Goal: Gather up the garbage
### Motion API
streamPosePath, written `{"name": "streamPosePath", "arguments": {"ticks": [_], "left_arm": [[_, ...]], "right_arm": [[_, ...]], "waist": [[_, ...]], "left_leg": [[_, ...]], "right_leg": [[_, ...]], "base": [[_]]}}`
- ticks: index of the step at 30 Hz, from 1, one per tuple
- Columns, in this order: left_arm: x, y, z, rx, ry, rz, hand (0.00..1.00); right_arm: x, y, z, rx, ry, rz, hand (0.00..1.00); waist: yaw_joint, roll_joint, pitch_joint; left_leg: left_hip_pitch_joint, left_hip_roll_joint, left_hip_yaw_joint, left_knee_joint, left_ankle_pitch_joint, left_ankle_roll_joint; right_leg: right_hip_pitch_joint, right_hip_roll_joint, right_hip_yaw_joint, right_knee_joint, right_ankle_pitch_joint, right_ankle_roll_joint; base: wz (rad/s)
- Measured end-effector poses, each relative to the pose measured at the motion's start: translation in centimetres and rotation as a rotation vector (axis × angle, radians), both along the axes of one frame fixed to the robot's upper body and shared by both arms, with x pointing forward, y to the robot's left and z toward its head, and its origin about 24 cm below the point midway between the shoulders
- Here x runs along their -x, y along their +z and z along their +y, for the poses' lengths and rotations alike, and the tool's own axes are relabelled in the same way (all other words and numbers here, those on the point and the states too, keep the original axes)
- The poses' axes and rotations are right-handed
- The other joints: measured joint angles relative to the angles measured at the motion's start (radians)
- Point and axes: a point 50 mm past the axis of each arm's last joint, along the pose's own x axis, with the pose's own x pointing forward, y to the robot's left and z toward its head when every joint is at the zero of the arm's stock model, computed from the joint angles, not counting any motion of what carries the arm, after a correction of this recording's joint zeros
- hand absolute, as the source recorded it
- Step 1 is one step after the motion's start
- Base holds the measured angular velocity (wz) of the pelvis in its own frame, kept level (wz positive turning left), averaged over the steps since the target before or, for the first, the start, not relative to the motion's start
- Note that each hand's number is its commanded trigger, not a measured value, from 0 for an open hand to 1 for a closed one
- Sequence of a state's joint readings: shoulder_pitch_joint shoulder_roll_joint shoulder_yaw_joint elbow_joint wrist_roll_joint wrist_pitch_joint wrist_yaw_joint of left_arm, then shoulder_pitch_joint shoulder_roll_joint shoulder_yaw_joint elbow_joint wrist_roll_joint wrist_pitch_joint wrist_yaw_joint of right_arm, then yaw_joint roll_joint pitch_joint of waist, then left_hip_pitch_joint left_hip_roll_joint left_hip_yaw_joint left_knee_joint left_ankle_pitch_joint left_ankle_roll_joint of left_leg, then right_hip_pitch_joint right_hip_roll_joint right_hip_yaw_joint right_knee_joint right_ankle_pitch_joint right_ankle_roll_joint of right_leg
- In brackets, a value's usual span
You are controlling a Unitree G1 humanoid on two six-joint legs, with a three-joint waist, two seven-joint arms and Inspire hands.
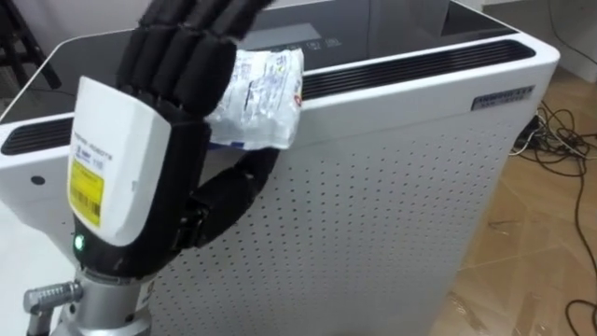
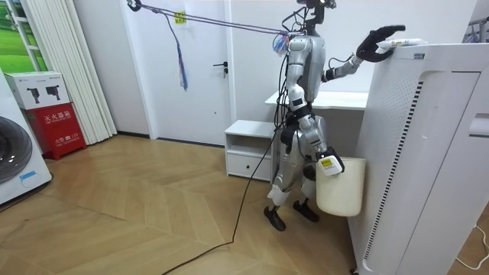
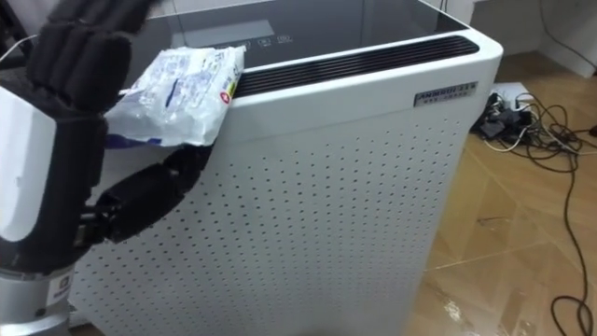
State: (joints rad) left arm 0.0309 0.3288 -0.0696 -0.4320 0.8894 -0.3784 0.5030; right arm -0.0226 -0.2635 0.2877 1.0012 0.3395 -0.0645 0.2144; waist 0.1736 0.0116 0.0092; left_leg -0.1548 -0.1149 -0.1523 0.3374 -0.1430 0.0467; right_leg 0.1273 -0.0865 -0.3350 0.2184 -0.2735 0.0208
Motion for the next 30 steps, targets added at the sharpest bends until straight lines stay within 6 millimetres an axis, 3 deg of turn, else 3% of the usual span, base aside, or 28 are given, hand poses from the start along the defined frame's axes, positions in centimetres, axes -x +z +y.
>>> {"name": "streamPosePath", "arguments": {"ticks": [4,17,21,30], "left_arm": [[0.0,-0.2,0.0,-0.007,0.001,0.025,1.00],[-0.3,0.6,0.6,0.037,0.015,-0.027,1.00],[-0.5,0.6,0.9,0.069,0.028,-0.004,1.00],[-0.5,1.2,1.6,0.500,-0.271,0.211,1.00]], "right_arm": [[-0.1,0.1,-0.1,-0.001,0.001,-0.004,1.00],[-0.7,0.6,-0.3,0.000,0.015,-0.038,1.00],[-0.7,0.6,-0.3,0.000,0.013,-0.039,1.00],[-0.2,0.2,-0.1,-0.002,0.035,-0.010,1.00]], "waist": [[-0.002,-0.008,0.0049],[-0.013,-0.011,0.0041],[-0.015,-0.012,-0.0032],[-0.035,-0.011,-0.0042]], "left_leg": [[0.003,0.000,0.000,-0.012,0.005,-0.002],[0.026,-0.004,0.001,-0.024,0.005,-0.002],[0.028,-0.003,0.002,-0.021,0.005,-0.002],[0.021,-0.002,0.008,-0.011,0.006,-0.001]], "right_leg": [[-0.001,0.000,-0.004,-0.001,0.000,0.000],[0.026,-0.003,-0.012,-0.017,0.000,0.000],[0.031,-0.001,-0.022,-0.017,0.000,0.000],[0.030,-0.002,-0.027,-0.014,0.000,0.000]], "base": [[0.00],[0.00],[0.02],[0.02]]}}
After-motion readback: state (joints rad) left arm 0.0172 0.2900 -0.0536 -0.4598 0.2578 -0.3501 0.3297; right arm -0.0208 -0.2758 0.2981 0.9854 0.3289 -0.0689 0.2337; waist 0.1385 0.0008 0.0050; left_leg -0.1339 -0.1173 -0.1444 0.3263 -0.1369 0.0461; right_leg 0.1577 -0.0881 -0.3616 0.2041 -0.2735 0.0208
